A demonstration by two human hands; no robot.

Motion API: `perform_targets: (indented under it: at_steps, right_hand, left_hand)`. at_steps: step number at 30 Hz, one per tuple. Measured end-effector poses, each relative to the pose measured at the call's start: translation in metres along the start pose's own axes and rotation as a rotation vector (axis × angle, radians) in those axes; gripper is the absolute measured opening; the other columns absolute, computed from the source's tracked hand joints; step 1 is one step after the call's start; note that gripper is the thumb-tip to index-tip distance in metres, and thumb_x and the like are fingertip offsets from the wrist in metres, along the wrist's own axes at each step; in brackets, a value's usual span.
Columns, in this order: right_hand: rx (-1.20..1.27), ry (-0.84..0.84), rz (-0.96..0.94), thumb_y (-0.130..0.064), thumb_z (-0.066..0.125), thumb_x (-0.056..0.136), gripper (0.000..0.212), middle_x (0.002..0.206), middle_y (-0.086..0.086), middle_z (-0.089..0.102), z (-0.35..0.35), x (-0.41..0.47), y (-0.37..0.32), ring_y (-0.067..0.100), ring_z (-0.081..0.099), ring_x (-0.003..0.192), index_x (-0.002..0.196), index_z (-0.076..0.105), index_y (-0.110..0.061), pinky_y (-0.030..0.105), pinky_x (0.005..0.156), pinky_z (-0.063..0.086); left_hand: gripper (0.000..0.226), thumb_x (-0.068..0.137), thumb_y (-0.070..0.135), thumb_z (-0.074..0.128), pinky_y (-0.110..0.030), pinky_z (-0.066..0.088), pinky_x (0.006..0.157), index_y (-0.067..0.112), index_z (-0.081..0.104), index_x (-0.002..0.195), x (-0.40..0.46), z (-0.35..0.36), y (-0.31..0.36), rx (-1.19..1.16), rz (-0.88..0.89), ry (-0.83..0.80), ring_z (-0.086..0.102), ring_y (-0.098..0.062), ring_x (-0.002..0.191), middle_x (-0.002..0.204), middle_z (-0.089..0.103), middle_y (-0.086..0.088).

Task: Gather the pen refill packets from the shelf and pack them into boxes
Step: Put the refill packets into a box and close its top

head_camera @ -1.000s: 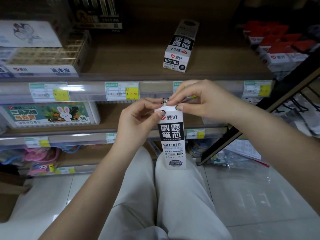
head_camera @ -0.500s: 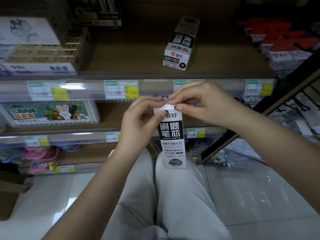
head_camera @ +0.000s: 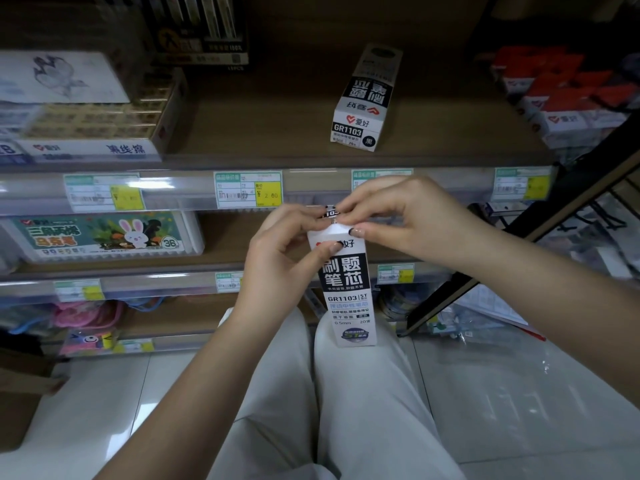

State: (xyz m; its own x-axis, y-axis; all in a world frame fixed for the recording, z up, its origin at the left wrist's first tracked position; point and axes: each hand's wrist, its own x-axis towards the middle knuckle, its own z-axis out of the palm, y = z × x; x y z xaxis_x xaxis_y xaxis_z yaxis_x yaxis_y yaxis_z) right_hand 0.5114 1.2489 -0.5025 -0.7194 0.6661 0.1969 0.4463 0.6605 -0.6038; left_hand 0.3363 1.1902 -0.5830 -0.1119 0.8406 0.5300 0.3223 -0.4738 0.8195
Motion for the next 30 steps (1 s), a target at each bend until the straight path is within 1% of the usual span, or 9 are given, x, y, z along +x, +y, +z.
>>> perform_targets:
  at_steps: [4, 8, 10, 13, 15, 18, 21, 26, 30]
  right_hand:
    - [0.124, -0.013, 0.072, -0.006, 0.073, 0.078, 0.025, 0.103, -0.006, 0.066, 0.000, -0.001, -0.001, 0.004, 0.063, 0.096, 0.101, 0.072, -0.015, 0.024, 0.089, 0.052]
    - [0.173, 0.019, 0.085, -0.001, 0.070, 0.080, 0.018, 0.101, 0.000, 0.067, 0.003, -0.001, 0.002, 0.005, 0.063, 0.094, 0.097, 0.073, -0.006, 0.026, 0.086, 0.054]
    - [0.197, 0.018, 0.103, -0.002, 0.069, 0.081, 0.015, 0.098, 0.000, 0.068, 0.002, 0.000, 0.002, 0.005, 0.064, 0.093, 0.094, 0.074, -0.008, 0.028, 0.085, 0.055]
    - [0.185, -0.015, 0.143, -0.004, 0.069, 0.082, 0.015, 0.095, -0.005, 0.067, -0.005, 0.002, 0.001, 0.006, 0.064, 0.094, 0.090, 0.074, -0.015, 0.033, 0.086, 0.053]
    - [0.166, -0.053, 0.163, -0.006, 0.070, 0.081, 0.018, 0.094, -0.007, 0.066, -0.010, 0.005, 0.000, 0.008, 0.064, 0.093, 0.089, 0.072, -0.022, 0.036, 0.087, 0.053]
    - [0.147, -0.128, 0.174, -0.009, 0.069, 0.081, 0.025, 0.094, -0.012, 0.061, -0.016, 0.008, -0.003, 0.005, 0.062, 0.092, 0.087, 0.068, -0.033, 0.031, 0.087, 0.052]
    - [0.095, -0.214, 0.197, -0.013, 0.069, 0.082, 0.030, 0.099, -0.019, 0.058, -0.022, 0.011, -0.005, 0.003, 0.059, 0.096, 0.090, 0.063, -0.041, 0.029, 0.088, 0.051]
    - [0.007, -0.308, 0.194, -0.010, 0.071, 0.080, 0.028, 0.093, -0.022, 0.062, -0.029, 0.020, -0.009, 0.003, 0.062, 0.094, 0.098, 0.066, -0.030, 0.013, 0.081, 0.050]
    - [-0.068, -0.290, 0.153, -0.012, 0.072, 0.078, 0.026, 0.090, -0.023, 0.062, -0.028, 0.022, -0.010, 0.002, 0.063, 0.092, 0.095, 0.065, -0.029, 0.012, 0.078, 0.050]
  left_hand:
    - [0.022, 0.074, 0.028, 0.071, -0.041, 0.053, 0.087, 0.032, 0.065, 0.094, 0.001, 0.001, 0.001, -0.096, -0.078, 0.002, 0.062, -0.014, 0.103, 0.097, 0.061, 0.020]
    - [0.021, 0.073, 0.028, 0.071, -0.032, 0.052, 0.088, 0.033, 0.065, 0.093, 0.003, 0.002, 0.004, -0.111, -0.093, -0.003, 0.062, -0.012, 0.104, 0.096, 0.062, 0.017]
    - [0.017, 0.075, 0.028, 0.070, -0.030, 0.051, 0.087, 0.036, 0.065, 0.089, 0.002, 0.003, 0.006, -0.090, -0.081, -0.018, 0.061, -0.010, 0.105, 0.098, 0.061, 0.022]
    - [0.027, 0.078, 0.028, 0.068, -0.034, 0.053, 0.087, 0.047, 0.056, 0.092, -0.003, 0.008, 0.013, -0.054, -0.123, -0.024, 0.060, -0.010, 0.109, 0.108, 0.060, 0.019]
    - [0.028, 0.081, 0.020, 0.067, -0.034, 0.053, 0.087, 0.043, 0.053, 0.091, -0.006, 0.011, 0.017, 0.026, -0.095, -0.034, 0.057, -0.008, 0.111, 0.112, 0.056, 0.020]
    - [0.021, 0.082, 0.016, 0.067, -0.020, 0.047, 0.088, 0.027, 0.054, 0.095, -0.007, 0.013, 0.020, 0.165, -0.022, -0.058, 0.051, 0.001, 0.111, 0.110, 0.050, 0.026]
    - [0.020, 0.080, 0.021, 0.068, -0.017, 0.043, 0.085, 0.015, 0.056, 0.095, -0.006, 0.015, 0.023, 0.241, 0.020, -0.069, 0.049, 0.000, 0.102, 0.104, 0.051, 0.016]
    - [0.020, 0.080, 0.025, 0.062, -0.014, 0.041, 0.080, 0.016, 0.053, 0.095, -0.005, 0.017, 0.023, 0.281, 0.047, -0.074, 0.047, 0.000, 0.097, 0.105, 0.050, 0.010]
    - [0.020, 0.080, 0.024, 0.064, -0.014, 0.042, 0.081, 0.019, 0.052, 0.095, -0.007, 0.016, 0.021, 0.260, 0.045, -0.061, 0.048, 0.001, 0.099, 0.106, 0.051, 0.011]
